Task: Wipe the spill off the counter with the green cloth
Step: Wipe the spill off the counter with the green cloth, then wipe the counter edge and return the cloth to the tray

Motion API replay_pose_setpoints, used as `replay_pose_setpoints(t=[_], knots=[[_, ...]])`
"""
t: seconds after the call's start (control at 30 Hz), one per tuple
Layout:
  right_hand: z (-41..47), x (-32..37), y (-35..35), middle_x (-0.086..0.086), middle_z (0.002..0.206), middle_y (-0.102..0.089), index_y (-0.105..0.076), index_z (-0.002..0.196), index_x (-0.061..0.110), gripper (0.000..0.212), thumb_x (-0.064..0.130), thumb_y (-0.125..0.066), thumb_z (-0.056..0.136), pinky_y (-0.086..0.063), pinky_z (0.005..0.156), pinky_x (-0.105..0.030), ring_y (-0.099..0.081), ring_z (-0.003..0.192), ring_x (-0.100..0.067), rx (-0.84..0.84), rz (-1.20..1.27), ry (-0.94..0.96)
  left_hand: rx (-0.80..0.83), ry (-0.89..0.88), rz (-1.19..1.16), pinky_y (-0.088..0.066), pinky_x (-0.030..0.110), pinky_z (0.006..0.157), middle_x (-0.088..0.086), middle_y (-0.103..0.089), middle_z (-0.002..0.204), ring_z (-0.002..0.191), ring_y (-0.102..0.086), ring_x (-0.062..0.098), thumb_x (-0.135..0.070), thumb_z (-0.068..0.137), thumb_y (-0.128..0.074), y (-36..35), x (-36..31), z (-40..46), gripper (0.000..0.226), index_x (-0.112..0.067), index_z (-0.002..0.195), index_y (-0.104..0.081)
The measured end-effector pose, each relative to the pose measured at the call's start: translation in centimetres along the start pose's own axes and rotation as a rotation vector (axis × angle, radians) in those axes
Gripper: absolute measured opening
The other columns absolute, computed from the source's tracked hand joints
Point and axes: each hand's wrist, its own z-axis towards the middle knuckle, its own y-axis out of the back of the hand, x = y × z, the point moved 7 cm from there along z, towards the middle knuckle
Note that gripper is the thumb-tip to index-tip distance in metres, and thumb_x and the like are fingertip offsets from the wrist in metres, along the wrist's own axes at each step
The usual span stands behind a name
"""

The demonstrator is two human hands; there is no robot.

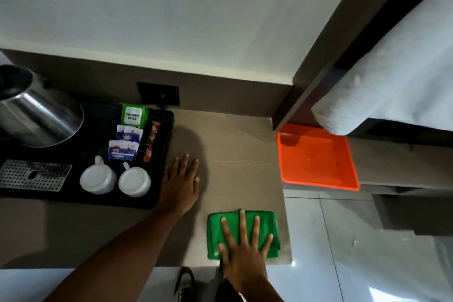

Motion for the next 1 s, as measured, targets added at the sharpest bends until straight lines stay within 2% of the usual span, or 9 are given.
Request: replay_pose_setpoints(t=[0.1, 0.17, 0.27, 0.33, 0.37, 0.43, 0.5, 0.7, 1.0], knots=[[-0.6, -1.3, 0.5, -0.003, 0.163, 0.031, 0.021, 0.146, 0.061, 0.075, 0.079, -0.022, 0.086, 0.021, 0.107, -0.073, 0.030, 0.145, -0.047, 0.071, -0.083, 0.074, 0.074, 0.041, 0.002, -0.021, 0.048, 0.123, 0.002, -0.023, 0.170, 0.156, -0.020, 0.026, -0.034, 0.098, -0.041, 0.7, -1.0, -2.0, 0.059, -0.029, 0.157, -0.032], [-0.5, -1.7, -0.1, 0.000, 0.154, 0.046, 0.033, 0.142, 0.057, 0.088, 0.076, -0.034, 0.087, 0.025, 0.105, -0.071, 0.041, 0.138, -0.043, 0.110, -0.087, 0.165, 0.105, 0.066, 0.010, -0.023, 0.046, 0.122, -0.001, -0.024, 0.169, 0.155, -0.022, 0.024, -0.035, 0.099, -0.040, 1.2, -1.6, -3.1, 0.058, -0.030, 0.156, -0.032], [-1.4, -1.5, 1.1, -0.005, 0.170, -0.002, 0.023, 0.153, 0.044, 0.112, 0.048, -0.064, 0.083, -0.020, 0.103, -0.083, -0.005, 0.149, -0.051, 0.119, -0.143, 0.204, 0.114, 0.063, 0.043, -0.029, 0.046, 0.119, -0.001, -0.027, 0.168, 0.153, -0.026, 0.024, -0.037, 0.099, -0.040, 2.7, -2.7, -3.9, 0.057, -0.030, 0.155, -0.035], [-2.2, -1.6, 1.7, -0.002, 0.141, -0.064, -0.032, 0.154, 0.040, 0.085, 0.036, -0.059, 0.073, -0.058, 0.069, -0.066, -0.068, 0.113, -0.046, 0.189, -0.025, 0.184, 0.107, 0.045, 0.050, -0.032, 0.047, 0.118, 0.002, -0.029, 0.168, 0.151, -0.030, 0.027, -0.039, 0.098, -0.041, 4.3, -3.7, -3.9, 0.056, -0.027, 0.153, -0.039], [-2.8, -1.5, 1.9, 0.000, 0.127, -0.073, -0.057, 0.139, 0.039, 0.067, 0.033, -0.055, 0.072, -0.061, 0.056, -0.058, -0.075, 0.094, -0.043, 0.207, -0.040, 0.196, 0.100, 0.028, 0.071, -0.032, 0.047, 0.118, 0.004, -0.029, 0.167, 0.151, -0.031, 0.029, -0.039, 0.098, -0.040, 5.2, -4.3, -3.7, 0.057, -0.025, 0.153, -0.039], [-3.4, -1.4, 1.9, -0.008, 0.136, -0.067, -0.063, 0.134, 0.038, 0.053, 0.029, -0.062, 0.082, -0.063, 0.064, -0.053, -0.072, 0.099, -0.047, 0.189, -0.300, 0.410, 0.088, -0.013, 0.110, -0.029, 0.047, 0.120, 0.007, -0.028, 0.168, 0.151, -0.030, 0.032, -0.041, 0.099, -0.040, 6.9, -5.8, -2.8, 0.058, -0.021, 0.153, -0.039], [-2.8, -2.2, 4.2, -0.013, 0.145, -0.059, -0.048, 0.147, 0.035, 0.055, 0.025, -0.056, 0.095, -0.056, 0.094, -0.048, -0.063, 0.120, -0.043, 0.191, -0.108, 0.490, 0.066, -0.050, 0.132, -0.027, 0.048, 0.120, 0.008, -0.028, 0.168, 0.152, -0.028, 0.032, -0.043, 0.099, -0.040, 8.8, -7.5, -1.8, 0.060, -0.019, 0.154, -0.038], [5.4, -11.4, 16.3, -0.019, 0.118, -0.069, -0.061, 0.128, -0.005, 0.041, -0.017, -0.053, 0.089, -0.053, 0.101, -0.044, -0.065, 0.112, -0.031, -0.097, 0.968, 0.148, -0.097, -0.132, 0.130, -0.033, 0.055, 0.116, 0.013, -0.029, 0.167, 0.154, -0.026, 0.035, -0.049, 0.098, -0.044, 14.5, -13.2, 2.2, 0.067, -0.016, 0.155, -0.033], [17.4, -23.8, 19.7, -0.022, 0.122, -0.058, -0.046, 0.141, -0.009, 0.037, 0.005, -0.043, 0.106, -0.045, 0.109, -0.050, -0.057, 0.113, -0.032, -0.018, 1.377, -0.305, -0.221, -0.177, 0.120, -0.034, 0.062, 0.114, 0.011, -0.026, 0.168, 0.154, -0.024, 0.036, -0.057, 0.093, -0.038, 16.9, -17.1, 5.1, 0.075, -0.020, 0.157, -0.030]])
